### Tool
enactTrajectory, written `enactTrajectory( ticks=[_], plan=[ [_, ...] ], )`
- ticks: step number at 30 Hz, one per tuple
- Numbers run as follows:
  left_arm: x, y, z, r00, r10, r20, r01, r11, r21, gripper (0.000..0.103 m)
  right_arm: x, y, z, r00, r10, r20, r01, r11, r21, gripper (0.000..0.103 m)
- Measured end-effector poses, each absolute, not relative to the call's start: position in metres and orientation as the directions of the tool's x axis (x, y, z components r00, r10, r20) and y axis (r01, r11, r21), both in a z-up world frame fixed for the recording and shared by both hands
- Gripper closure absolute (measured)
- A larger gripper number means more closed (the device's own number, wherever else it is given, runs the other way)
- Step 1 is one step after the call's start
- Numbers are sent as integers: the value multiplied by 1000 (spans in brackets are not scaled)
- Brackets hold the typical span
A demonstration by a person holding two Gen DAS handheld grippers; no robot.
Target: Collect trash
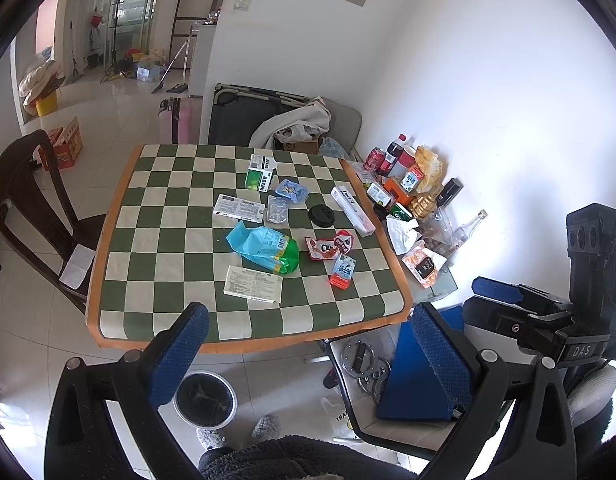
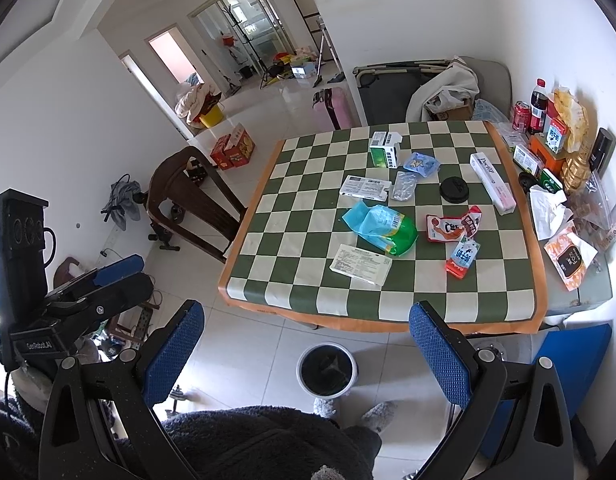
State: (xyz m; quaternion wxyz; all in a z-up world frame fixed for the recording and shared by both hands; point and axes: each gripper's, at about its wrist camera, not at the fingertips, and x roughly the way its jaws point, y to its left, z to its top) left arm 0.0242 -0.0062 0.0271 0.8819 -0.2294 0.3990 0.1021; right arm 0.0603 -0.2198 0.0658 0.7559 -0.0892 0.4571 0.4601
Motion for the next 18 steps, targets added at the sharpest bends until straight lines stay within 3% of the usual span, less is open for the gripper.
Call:
enactTrajectory(
  ticks=[18],
  plan=[
    [30,-9,34,663,-6,-748,-358,876,-324,0,60,-221,65,158,616,-772,-778,559,287,0]
  ],
)
